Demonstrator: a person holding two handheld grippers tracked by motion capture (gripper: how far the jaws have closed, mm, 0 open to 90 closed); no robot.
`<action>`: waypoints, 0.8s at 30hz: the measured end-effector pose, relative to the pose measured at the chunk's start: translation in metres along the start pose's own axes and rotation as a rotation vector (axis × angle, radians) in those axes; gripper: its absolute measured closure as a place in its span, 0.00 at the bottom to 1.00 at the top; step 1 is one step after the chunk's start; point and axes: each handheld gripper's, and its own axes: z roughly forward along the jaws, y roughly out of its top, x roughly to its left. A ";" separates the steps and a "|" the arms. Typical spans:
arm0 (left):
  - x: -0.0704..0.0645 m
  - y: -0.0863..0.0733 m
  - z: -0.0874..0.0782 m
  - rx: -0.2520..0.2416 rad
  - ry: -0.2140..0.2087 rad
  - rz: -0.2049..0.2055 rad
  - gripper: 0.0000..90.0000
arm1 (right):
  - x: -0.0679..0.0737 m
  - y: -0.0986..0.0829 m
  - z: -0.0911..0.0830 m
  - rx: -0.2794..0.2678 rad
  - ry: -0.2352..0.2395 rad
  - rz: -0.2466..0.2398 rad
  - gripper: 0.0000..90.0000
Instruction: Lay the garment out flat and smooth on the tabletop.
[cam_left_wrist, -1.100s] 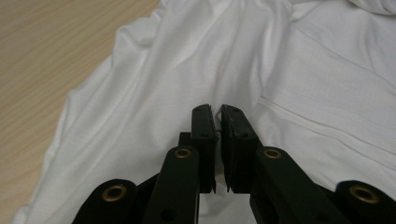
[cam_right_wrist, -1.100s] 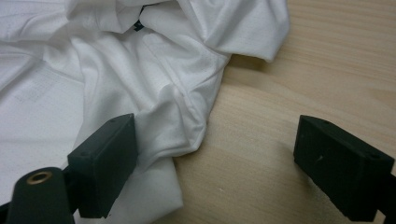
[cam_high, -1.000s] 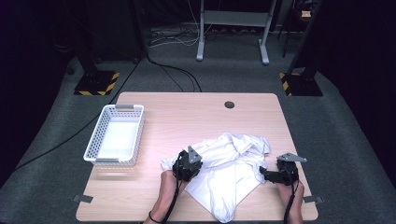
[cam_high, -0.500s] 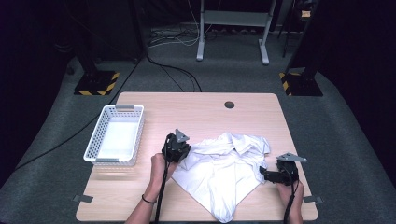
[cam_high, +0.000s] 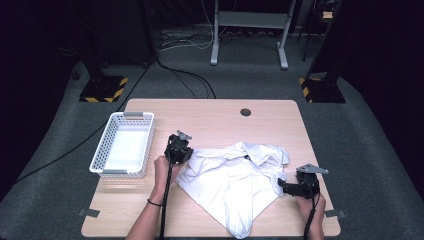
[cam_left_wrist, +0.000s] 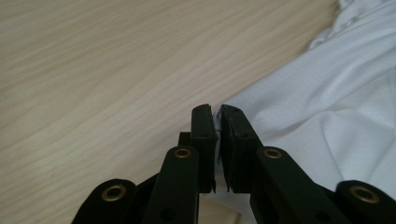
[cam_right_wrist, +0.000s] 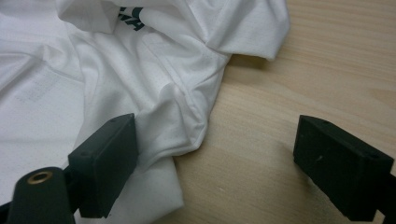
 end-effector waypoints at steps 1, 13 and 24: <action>0.003 -0.002 0.001 0.005 0.006 -0.011 0.93 | 0.000 0.000 0.000 0.000 0.000 0.000 0.14; -0.002 -0.016 -0.015 -0.029 0.003 -0.049 0.45 | 0.000 0.000 0.000 0.000 0.000 -0.001 0.15; -0.060 -0.042 -0.027 -0.088 -0.072 0.004 0.25 | 0.001 0.000 0.000 0.000 -0.001 0.001 0.15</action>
